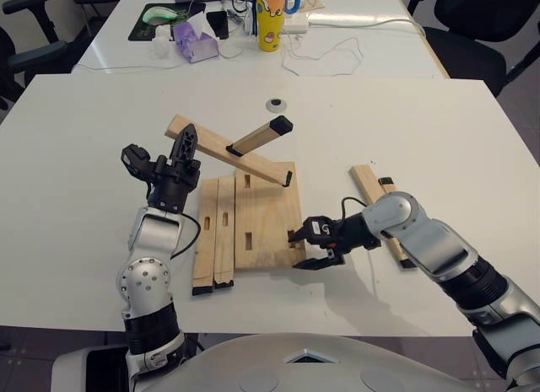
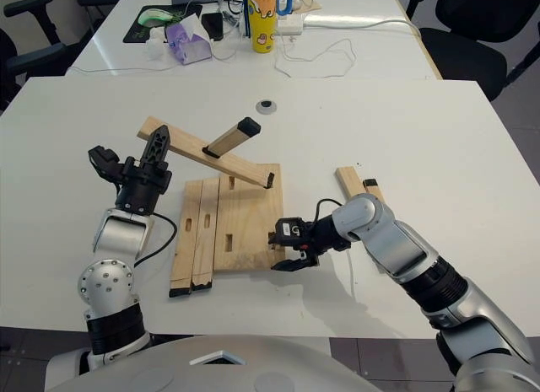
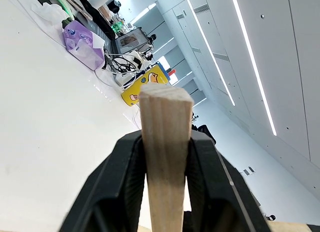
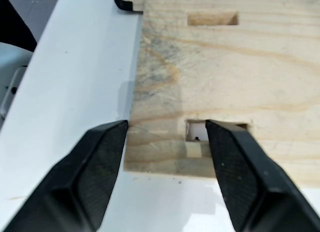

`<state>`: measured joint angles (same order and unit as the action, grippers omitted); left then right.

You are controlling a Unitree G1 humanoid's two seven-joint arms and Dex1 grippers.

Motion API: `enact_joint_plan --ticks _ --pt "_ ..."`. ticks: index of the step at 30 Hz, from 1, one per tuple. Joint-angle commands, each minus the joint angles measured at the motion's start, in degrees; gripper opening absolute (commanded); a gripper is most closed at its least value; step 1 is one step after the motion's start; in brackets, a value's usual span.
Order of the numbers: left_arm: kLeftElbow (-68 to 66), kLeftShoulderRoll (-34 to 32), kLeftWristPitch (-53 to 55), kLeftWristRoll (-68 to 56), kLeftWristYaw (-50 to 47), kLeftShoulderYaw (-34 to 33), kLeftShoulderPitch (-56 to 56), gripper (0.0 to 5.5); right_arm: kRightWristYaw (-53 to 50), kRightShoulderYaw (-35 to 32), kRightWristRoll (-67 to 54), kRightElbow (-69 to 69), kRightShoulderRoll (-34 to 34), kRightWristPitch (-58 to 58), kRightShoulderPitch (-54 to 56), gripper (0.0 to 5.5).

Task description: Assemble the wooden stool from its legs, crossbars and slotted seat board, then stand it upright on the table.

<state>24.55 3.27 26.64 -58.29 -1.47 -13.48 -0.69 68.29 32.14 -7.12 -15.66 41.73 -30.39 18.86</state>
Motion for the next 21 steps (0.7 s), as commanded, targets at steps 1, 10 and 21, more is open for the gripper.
enact_joint_plan --ticks 1,10,21 --pt "1.05 0.25 -0.55 -0.02 -0.58 0.32 -0.36 1.05 -5.65 1.51 4.74 6.35 -1.94 -3.83 -0.52 2.89" --pt "-0.55 -0.16 -1.28 0.13 -0.43 -0.41 1.83 1.05 -16.49 -1.53 5.50 16.42 -10.46 -2.51 1.16 2.89" --pt "-2.29 -3.85 -0.71 0.48 1.15 -1.75 3.31 1.05 -16.43 -1.01 4.59 15.37 -11.52 -2.04 0.42 2.89"
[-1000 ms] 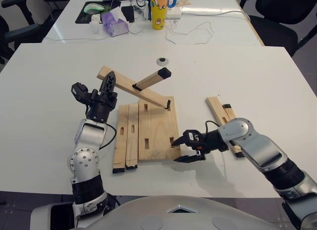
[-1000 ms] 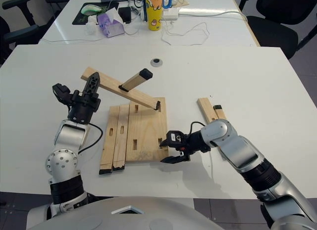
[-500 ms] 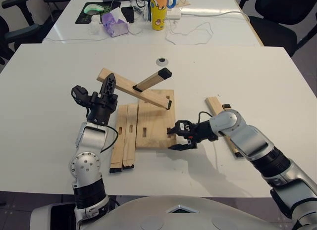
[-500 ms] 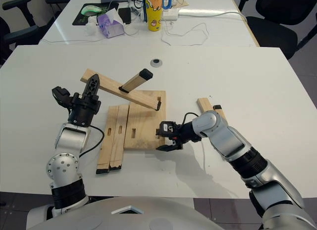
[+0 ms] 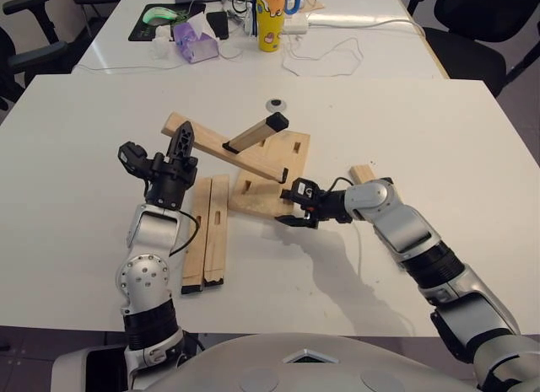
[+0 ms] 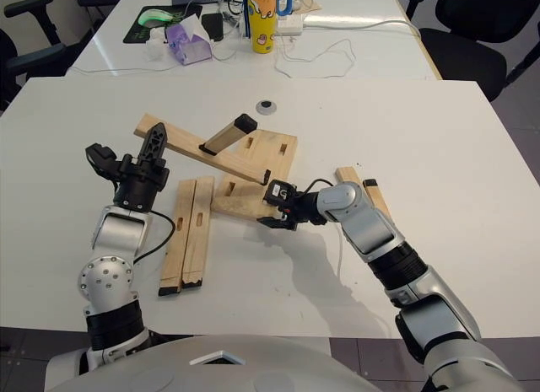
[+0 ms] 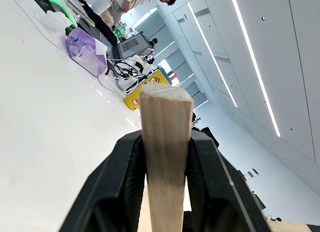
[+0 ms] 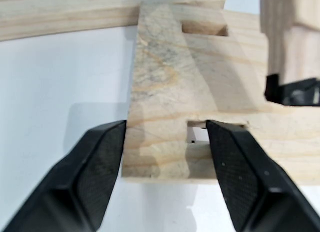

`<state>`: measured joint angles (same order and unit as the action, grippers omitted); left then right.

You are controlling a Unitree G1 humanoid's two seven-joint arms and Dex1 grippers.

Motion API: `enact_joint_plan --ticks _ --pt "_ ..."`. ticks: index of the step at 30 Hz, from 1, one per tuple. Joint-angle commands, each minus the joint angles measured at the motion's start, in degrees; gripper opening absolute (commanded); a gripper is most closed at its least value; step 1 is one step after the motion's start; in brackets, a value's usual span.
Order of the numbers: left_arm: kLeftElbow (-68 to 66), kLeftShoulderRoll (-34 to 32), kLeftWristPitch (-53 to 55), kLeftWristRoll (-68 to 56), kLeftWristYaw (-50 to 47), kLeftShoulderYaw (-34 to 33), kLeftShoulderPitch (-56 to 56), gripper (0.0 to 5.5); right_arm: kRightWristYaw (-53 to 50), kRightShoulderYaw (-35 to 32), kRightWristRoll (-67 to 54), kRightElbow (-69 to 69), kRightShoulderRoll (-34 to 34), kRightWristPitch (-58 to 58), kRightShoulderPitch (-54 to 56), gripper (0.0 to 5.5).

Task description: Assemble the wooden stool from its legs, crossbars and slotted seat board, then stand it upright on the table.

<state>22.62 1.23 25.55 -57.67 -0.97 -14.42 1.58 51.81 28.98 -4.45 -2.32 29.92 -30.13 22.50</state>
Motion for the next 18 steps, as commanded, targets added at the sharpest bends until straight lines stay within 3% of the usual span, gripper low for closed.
enact_joint_plan --ticks 1,18 --pt "-0.27 -2.47 0.68 -0.66 0.55 -1.45 1.18 1.05 -0.09 2.20 1.99 1.93 0.32 -2.29 -3.46 2.89" --pt "1.55 -11.15 6.97 -5.13 0.89 -5.02 -1.75 1.05 -3.16 1.46 2.97 2.20 0.00 -1.65 -6.58 2.89"
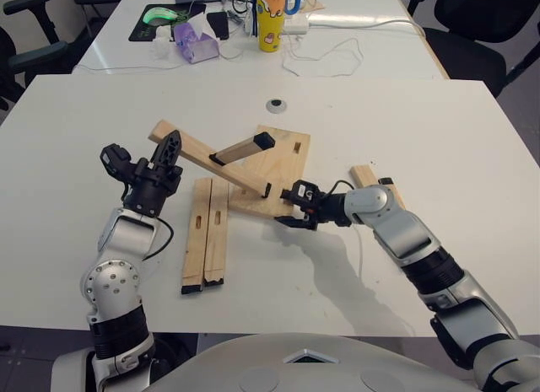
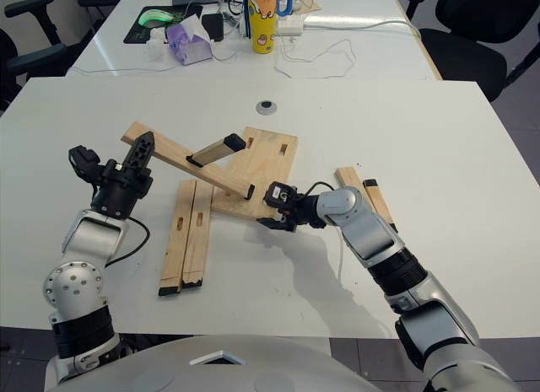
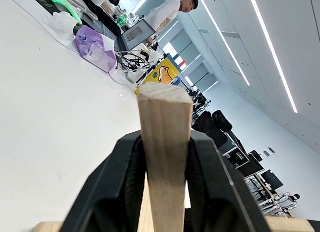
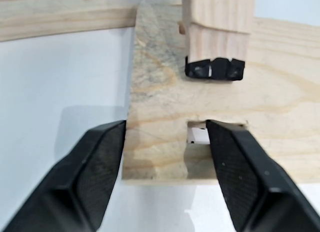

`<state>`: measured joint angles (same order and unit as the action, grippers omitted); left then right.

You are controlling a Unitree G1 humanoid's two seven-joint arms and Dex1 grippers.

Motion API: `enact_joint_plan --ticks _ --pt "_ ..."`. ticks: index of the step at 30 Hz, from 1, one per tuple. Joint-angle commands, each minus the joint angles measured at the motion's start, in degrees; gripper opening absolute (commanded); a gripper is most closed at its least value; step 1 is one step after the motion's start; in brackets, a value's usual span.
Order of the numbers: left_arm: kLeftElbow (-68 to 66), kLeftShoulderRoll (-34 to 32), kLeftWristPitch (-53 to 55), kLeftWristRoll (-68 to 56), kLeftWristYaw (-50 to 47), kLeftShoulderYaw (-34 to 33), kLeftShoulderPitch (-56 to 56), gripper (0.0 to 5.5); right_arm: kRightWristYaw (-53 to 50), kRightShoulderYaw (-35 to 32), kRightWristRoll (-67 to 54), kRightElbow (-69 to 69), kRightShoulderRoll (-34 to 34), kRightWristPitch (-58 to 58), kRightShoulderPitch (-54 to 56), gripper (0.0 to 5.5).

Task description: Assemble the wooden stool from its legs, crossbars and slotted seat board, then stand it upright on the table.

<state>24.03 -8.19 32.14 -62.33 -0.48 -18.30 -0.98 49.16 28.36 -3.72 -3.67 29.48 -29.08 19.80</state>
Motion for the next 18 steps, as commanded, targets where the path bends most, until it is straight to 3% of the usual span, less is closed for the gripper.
enact_joint_plan --ticks 1,8,18 --pt "0.10 -2.11 0.40 -0.58 0.46 -1.45 0.89 1.05 -0.58 2.06 2.27 3.54 0.47 -2.67 -3.96 2.89" --pt "0.22 -5.11 0.81 -1.29 0.76 -3.71 1.51 1.05 -1.14 1.80 2.44 3.80 0.57 -2.35 -4.54 2.89" --pt "-0.71 -8.57 1.80 3.09 2.49 -1.79 1.92 1.05 -1.37 1.98 2.60 3.95 0.40 -2.14 -4.49 2.89"
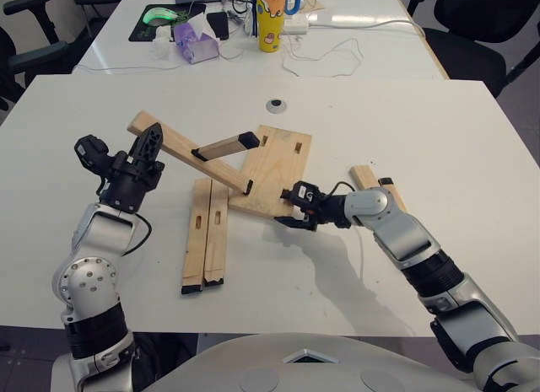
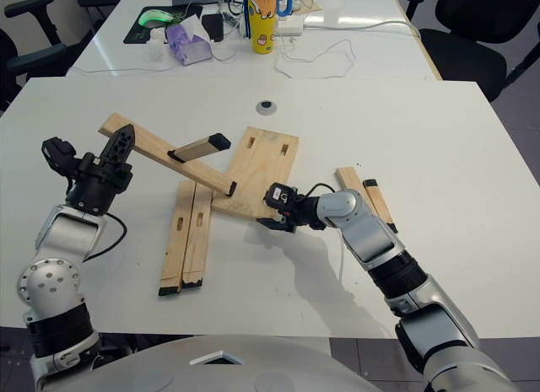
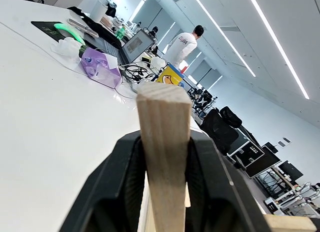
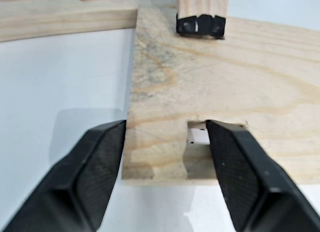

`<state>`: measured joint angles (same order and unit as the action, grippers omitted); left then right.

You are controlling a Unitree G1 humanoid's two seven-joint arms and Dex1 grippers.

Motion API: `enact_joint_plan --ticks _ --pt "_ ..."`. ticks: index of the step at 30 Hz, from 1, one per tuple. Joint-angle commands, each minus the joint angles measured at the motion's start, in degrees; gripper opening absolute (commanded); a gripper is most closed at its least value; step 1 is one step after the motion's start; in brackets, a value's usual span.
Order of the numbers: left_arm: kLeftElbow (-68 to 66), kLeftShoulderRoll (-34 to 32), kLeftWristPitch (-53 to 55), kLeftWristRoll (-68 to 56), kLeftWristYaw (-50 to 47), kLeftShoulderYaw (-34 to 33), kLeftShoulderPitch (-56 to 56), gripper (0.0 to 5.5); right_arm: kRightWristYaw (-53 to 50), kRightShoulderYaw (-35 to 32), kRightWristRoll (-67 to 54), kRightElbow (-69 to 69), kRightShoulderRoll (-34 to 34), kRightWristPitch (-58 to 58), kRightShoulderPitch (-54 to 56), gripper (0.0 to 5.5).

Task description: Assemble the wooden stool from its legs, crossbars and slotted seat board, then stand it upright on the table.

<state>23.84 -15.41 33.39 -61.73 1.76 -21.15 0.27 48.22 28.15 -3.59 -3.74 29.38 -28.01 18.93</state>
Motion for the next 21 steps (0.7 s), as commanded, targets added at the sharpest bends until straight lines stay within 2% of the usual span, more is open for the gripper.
enact_joint_plan --ticks 1,11,14,21 --pt "-0.56 -1.47 0.37 3.04 0.25 1.19 0.80 1.05 -0.43 2.21 2.47 4.01 0.50 -3.21 -3.61 2.89" --pt "-1.03 -1.70 0.77 6.73 -0.43 2.26 2.31 1.05 -0.34 2.48 2.98 4.22 0.62 -2.69 -3.69 2.89" --pt "0.87 -3.44 2.45 10.88 -1.11 5.59 2.21 1.05 -0.34 2.50 3.16 4.33 0.69 -2.46 -3.67 2.89" --pt "7.39 -0.74 6.39 16.41 -11.22 10.52 0.84 1.05 -0.94 2.17 3.62 4.53 0.58 -2.33 -3.79 2.89"
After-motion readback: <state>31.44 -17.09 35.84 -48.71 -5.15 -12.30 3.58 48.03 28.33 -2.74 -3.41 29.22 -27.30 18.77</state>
